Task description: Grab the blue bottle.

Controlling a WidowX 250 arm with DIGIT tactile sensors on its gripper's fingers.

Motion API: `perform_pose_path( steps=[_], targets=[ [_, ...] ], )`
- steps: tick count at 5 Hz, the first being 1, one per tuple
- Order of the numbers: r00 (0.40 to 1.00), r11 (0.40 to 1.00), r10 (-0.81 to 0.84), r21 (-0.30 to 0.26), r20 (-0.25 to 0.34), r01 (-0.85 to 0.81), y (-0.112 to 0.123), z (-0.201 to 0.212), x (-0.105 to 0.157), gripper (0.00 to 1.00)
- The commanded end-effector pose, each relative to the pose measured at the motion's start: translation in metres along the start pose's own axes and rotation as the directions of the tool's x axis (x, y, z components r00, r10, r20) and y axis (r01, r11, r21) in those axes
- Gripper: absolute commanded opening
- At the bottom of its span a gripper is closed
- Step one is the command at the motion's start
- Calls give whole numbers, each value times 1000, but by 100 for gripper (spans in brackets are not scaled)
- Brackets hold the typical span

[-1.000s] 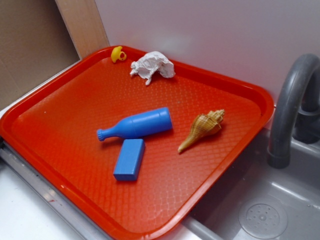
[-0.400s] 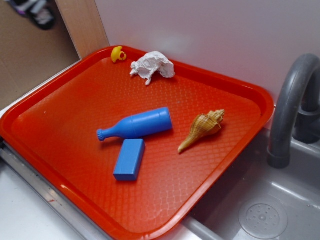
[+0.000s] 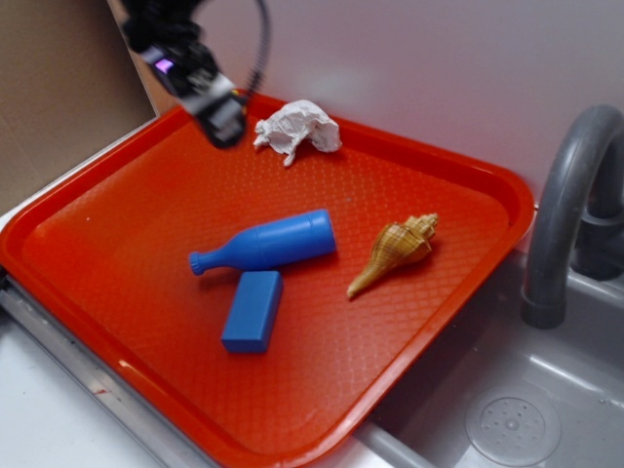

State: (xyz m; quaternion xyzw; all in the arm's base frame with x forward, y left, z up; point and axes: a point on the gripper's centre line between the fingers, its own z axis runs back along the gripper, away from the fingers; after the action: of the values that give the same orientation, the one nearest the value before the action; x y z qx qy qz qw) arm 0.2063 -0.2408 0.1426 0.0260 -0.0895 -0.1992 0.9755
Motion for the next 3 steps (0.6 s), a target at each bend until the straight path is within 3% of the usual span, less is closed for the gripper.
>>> perform_pose_path(
  steps=[1, 2, 3],
  targets=[
    [1000, 994, 11, -110, 9, -10, -10, -40, 8, 100],
    [998, 995, 7, -99, -65, -14, -5, -70, 4, 100],
    [996, 979, -24, -206, -85, 6, -4, -98, 3, 100]
  ],
)
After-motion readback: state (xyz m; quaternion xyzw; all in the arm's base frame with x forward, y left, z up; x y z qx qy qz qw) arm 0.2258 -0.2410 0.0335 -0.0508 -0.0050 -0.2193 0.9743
